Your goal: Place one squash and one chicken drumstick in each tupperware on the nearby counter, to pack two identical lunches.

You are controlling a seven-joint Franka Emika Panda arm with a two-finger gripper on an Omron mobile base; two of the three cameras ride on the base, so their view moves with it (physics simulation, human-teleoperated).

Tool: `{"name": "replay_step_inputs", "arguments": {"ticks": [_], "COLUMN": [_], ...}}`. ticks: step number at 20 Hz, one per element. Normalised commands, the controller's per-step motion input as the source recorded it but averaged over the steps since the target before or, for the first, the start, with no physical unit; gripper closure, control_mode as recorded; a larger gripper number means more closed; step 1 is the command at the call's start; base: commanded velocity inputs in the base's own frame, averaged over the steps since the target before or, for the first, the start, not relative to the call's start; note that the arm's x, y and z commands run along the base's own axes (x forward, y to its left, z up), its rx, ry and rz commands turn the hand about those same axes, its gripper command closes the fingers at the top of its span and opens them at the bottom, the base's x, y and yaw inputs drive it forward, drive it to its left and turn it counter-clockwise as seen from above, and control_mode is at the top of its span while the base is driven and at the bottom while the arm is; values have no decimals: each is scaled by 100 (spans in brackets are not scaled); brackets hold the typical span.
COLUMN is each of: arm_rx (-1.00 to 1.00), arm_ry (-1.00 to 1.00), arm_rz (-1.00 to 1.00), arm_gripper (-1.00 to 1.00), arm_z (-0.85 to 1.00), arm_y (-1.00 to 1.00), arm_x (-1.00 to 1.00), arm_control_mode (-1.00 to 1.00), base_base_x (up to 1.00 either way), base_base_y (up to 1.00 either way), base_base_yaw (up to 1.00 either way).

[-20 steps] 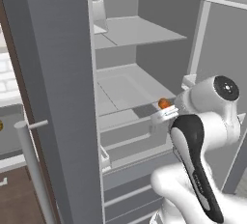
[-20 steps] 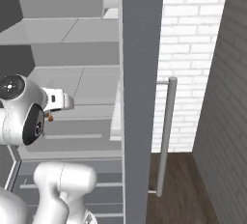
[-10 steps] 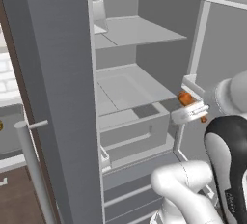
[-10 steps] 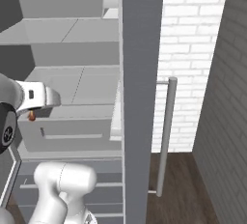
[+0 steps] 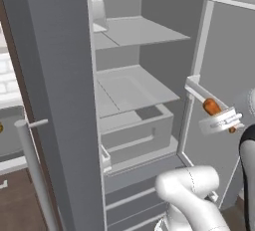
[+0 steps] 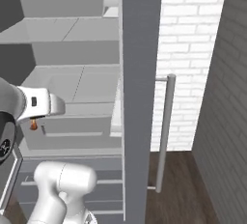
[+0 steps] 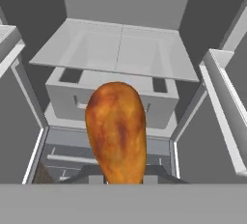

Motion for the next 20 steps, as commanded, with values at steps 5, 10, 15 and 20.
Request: {"name": "replay_step_inputs", "arguments": {"ticks": [5,10,15,20], "arm_rx": [0,0,0,0], "arm_ry": [0,0,0,0], "arm_rz": [0,0,0,0], "arm_gripper": [100,100,100,100], "arm_z": [0,0,0,0], "arm_y": [0,0,0,0], "arm_x": [0,0,0,0], "arm_control_mode": [100,100,100,100], "base_base_x": [-79,-82,-60,-51], "base_base_y": [15,25,19,0], "base_base_yaw": [0,0,6,24]}}
